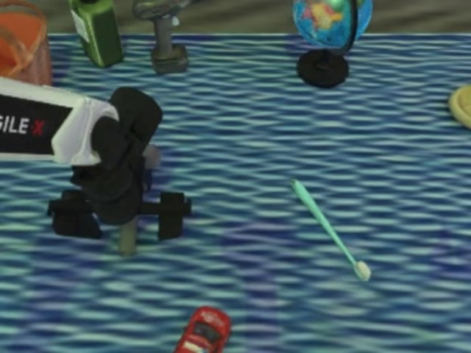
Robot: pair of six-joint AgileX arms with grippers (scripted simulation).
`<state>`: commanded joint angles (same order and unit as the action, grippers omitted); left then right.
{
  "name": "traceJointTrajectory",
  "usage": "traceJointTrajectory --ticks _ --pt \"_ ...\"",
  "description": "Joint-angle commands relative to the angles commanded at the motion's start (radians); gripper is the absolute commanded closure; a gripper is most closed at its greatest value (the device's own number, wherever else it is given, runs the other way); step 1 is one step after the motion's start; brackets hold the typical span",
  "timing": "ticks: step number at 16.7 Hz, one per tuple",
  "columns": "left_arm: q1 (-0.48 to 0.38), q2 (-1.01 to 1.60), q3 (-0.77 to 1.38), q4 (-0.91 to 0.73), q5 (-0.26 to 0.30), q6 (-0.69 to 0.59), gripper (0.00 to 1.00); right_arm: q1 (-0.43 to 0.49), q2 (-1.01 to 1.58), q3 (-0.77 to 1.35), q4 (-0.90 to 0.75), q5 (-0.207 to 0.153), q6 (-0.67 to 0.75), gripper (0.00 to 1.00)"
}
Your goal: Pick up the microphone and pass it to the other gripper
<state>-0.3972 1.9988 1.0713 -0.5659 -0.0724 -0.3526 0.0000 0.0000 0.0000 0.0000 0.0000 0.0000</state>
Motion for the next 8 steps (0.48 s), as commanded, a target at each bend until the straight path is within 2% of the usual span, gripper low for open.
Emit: traceJointTrajectory --ticks 8 --pt "0.0 0.0 0.0 0.0 0.0 0.0 0.98 0.0 0.0 0.0 0.0 0.0 0.0 0.0"
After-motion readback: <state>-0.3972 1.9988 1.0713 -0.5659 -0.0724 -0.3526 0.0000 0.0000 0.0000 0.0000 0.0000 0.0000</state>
